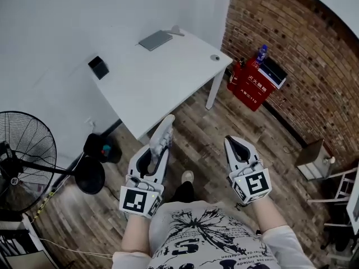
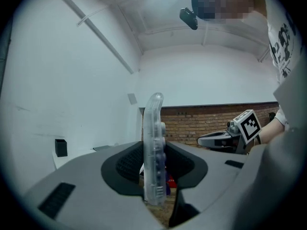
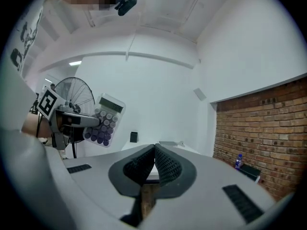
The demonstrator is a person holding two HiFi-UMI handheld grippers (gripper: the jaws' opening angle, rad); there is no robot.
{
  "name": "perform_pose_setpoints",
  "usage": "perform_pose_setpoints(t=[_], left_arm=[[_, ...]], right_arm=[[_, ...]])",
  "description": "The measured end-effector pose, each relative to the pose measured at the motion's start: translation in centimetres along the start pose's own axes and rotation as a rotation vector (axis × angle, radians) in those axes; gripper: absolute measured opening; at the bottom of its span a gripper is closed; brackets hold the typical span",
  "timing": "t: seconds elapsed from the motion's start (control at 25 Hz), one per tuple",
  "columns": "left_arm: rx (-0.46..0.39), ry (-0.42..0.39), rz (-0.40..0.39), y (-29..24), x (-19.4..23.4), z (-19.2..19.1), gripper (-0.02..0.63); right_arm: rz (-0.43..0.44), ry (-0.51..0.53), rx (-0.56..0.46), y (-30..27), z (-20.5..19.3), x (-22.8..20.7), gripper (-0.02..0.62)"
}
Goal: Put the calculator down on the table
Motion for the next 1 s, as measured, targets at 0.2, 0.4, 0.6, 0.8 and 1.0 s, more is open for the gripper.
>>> perform_pose_setpoints(t=[0.2, 0.4, 0.6, 0.8, 1.0], left_arm=[[-0.011, 0.009, -0.002, -8.5, 6.7, 2.7, 0.14], [0.006, -0.013, 0.007, -15.0, 12.3, 3.5, 0.14], [0.032, 0.011, 0.05, -18.5, 15.5, 3.3, 0.14], [0.035, 0.024, 0.118, -21.6, 17.5, 2.7, 0.14], [0.024, 0.028, 0.201, -26.0, 19.3, 2.9, 0.14]], right_arm=[[0.019, 0.034, 0.002, -10.7, 0.8, -4.8, 0.014], [0.026, 0.047, 0.008, -19.8, 0.5, -8.0, 0.014], [0.072, 0.025, 0.013, -25.5, -0.4, -9.8, 0.014], [0.142, 0.013, 0.001, -30.7, -2.0, -12.0, 0.014], [0.229, 0.038, -0.04, -37.6, -2.5, -15.5, 0.014]])
Point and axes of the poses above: the fingertips, and each gripper's own axes: y backward along the fingers, x to its left, z out of its top, the point moved 6 cm from there along y, backward along the fingers, and after that the axes turned 12 degrees about y, right-handed, at the moved point
